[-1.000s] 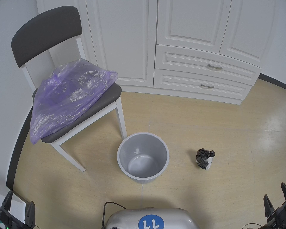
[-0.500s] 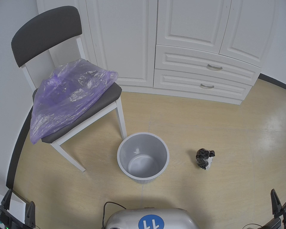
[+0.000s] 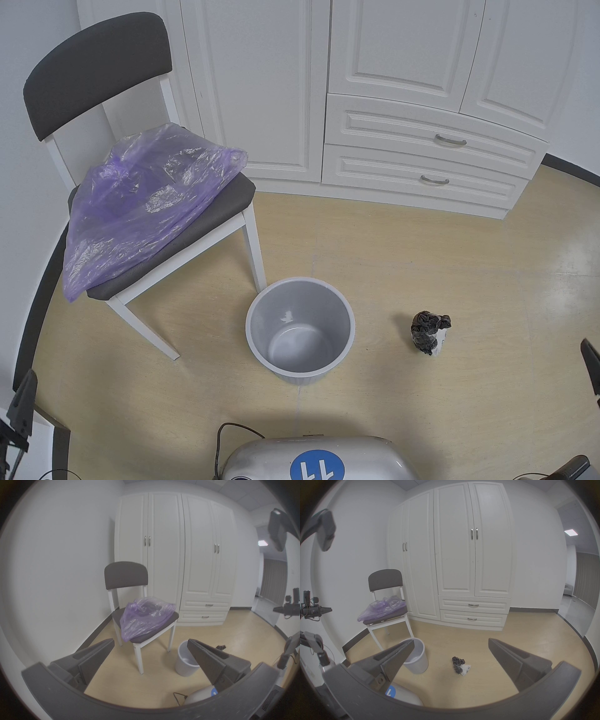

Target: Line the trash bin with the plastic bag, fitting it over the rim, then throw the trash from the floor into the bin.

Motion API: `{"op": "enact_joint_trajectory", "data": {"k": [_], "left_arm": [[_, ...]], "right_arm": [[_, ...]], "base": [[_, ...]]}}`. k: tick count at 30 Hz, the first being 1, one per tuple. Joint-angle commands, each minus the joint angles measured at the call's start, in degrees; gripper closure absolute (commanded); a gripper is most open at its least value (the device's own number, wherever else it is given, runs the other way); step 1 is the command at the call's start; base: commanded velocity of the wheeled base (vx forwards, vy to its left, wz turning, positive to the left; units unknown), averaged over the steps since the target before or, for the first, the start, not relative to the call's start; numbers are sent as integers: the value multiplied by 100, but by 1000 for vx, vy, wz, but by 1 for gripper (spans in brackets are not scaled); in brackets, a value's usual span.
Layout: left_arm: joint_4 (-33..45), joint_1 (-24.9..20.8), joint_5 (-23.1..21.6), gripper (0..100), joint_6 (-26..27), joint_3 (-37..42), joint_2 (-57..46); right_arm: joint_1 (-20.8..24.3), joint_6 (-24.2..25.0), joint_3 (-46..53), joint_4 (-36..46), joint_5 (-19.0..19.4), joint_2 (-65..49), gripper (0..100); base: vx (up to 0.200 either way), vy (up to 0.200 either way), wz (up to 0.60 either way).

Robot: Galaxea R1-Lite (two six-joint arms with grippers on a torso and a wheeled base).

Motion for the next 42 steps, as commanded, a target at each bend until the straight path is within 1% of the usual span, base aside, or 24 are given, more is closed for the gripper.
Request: {"op": "enact_joint_trajectory", "data": {"k": [1,2,3,4,6,7,9,11,13,15,16,17,18,21,25,26,27,28,33,37,42], "left_arm": [[-430,-58,665,0,536,-762,2889],[-466,-41,674,0,580,-762,2951],[-466,47,674,0,694,-753,3030],[-466,118,674,0,765,-753,3047],[-448,460,665,0,1222,-735,3144],[-448,531,665,0,1301,-727,3170],[-501,1207,524,0,1872,-770,3478],[-589,1524,217,0,2153,-841,3759],[-870,1796,-434,0,2355,-858,4049],[-1002,1875,-680,0,2417,-832,4190],[-1002,1875,-680,0,2417,-832,4190],[-1257,1990,-987,0,2558,-797,4541],[-1362,2051,-1031,0,2593,-788,4744],[-1617,2095,-1084,0,2610,-788,5157],[-2584,2104,-1128,0,2593,-727,6123],[-2935,2139,-1128,0,2575,-691,6352],[-2935,2139,-1128,0,2575,-691,6352],[-3331,2201,-1145,0,2575,-604,6607],[-4175,2201,-1145,0,2610,-507,7222],[-4491,2201,-1154,0,2593,-480,7363],[-4526,2253,-1137,0,2566,-507,7354]], "right_arm": [[223,152,-983,-953,-550,2572,0],[338,161,-1071,-1067,-726,2695,0],[557,188,-1220,-1208,-1025,2853,0],[672,196,-1273,-1261,-1166,2906,0],[1085,231,-1440,-1384,-1658,3064,0],[1146,231,-1449,-1392,-1728,3082,0],[1674,302,-1475,-1410,-2211,3178,0],[1946,346,-1493,-1410,-2343,3257,0],[2139,416,-1510,-1410,-2405,3398,0],[2166,495,-1519,-1410,-2414,3486,0],[2166,495,-1519,-1410,-2414,3486,0],[2166,697,-1519,-1410,-2414,3662,0],[2166,776,-1528,-1419,-2414,3714,0],[2166,891,-1528,-1410,-2405,3776,0],[2219,1216,-1510,-1419,-2396,3978,0],[2219,1330,-1537,-1419,-2370,4013,0],[2219,1330,-1537,-1419,-2370,4013,0],[2219,1444,-1607,-1428,-2352,4066,0],[2219,1506,-1686,-1621,-2378,4198,0],[2219,1506,-1668,-1647,-2387,4198,0],[2210,1559,-1703,-1665,-2370,4268,0]], "base": [[0,0,0],[0,0,0],[0,0,0],[0,0,0],[0,0,0],[0,0,0],[0,0,0],[0,0,0],[0,0,0],[0,0,0],[0,0,0],[0,0,0],[0,0,0],[0,0,0],[0,0,0],[0,0,0],[0,0,0],[0,0,0],[0,0,0],[0,0,0],[0,0,0]]}}
